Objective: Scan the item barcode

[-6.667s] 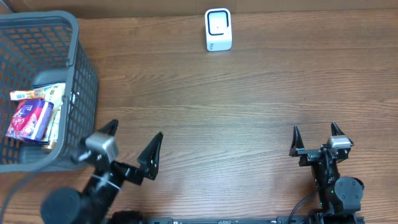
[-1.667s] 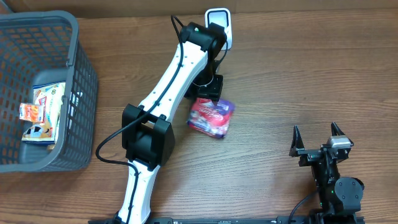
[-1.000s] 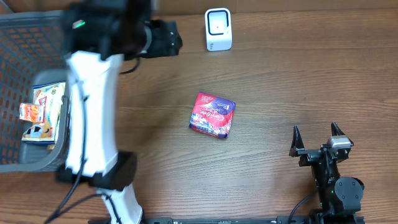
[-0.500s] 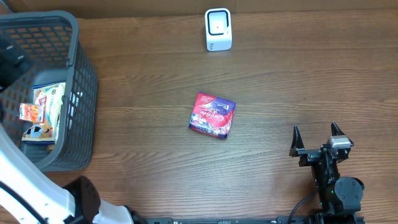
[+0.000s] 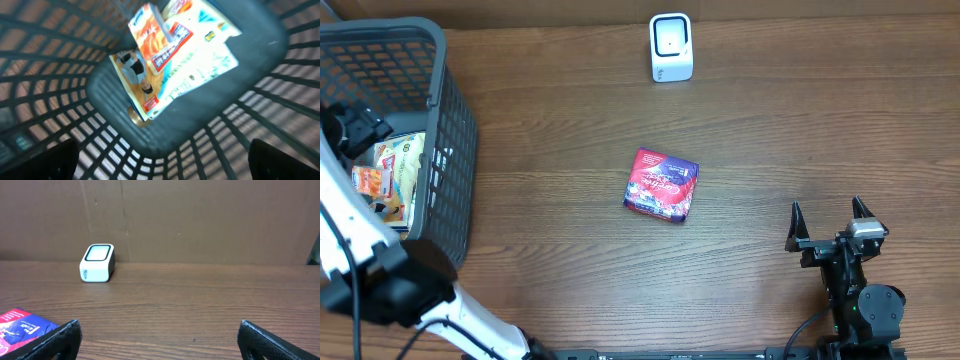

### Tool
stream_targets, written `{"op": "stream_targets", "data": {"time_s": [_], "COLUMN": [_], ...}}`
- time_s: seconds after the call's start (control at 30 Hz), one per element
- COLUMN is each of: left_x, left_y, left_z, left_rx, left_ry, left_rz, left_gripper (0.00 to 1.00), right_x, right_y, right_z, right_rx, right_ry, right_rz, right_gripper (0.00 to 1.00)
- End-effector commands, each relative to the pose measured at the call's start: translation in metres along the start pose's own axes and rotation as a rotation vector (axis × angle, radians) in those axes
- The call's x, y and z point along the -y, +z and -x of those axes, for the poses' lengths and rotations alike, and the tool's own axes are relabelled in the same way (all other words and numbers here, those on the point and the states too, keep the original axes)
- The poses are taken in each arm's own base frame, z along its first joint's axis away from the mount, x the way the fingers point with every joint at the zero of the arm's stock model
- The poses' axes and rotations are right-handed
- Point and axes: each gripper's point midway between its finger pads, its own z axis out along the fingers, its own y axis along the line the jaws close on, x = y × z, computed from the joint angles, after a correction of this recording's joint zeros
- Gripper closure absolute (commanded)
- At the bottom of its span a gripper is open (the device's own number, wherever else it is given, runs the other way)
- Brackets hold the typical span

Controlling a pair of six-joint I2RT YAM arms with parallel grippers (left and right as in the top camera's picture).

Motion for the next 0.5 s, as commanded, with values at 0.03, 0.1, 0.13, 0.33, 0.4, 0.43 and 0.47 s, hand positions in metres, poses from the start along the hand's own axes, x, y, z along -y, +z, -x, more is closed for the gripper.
{"op": "stream_targets", "data": {"time_s": [0.03,0.1,0.13,0.33,0.4,0.43,0.47], "left_x": [0.005,0.011,0.013,0.025,0.031,0.033,0.034], "left_y": [0.050,0.067,0.076,0.124,0.139,0.147,0.154], "left_z": [-0.001,-0.002,-0.002,-0.002,-0.003,-0.004,-0.005], "left_rx": [-0.116,-0.156,-0.173,-0.248,-0.271,-0.284,-0.297], "left_ry": [0.080,0.115,0.121,0.171,0.204,0.215,0.223], "left_rz": [0.039,0.027,0.030,0.013,-0.002,-0.007,-0.007], "left_gripper": [0.00,0.00,0.00,0.00,0.00,0.00,0.00], "right_x": [0.003,0.003,0.003,0.003,0.003,0.003,0.003], "right_y": [0.000,0.000,0.000,0.000,0.000,0.000,0.000], "right_z": [-0.001,-0.001,-0.001,-0.001,-0.001,-0.001,-0.001], "right_rx": [0.006,0.006,0.005,0.005,0.006,0.005,0.005], "right_ry": [-0.001,-0.001,-0.001,-0.001,-0.001,-0.001,-0.001], "right_rz": [-0.013,-0.013,-0.013,-0.013,-0.013,-0.013,-0.013], "right_gripper": [0.00,0.00,0.00,0.00,0.00,0.00,0.00]}}
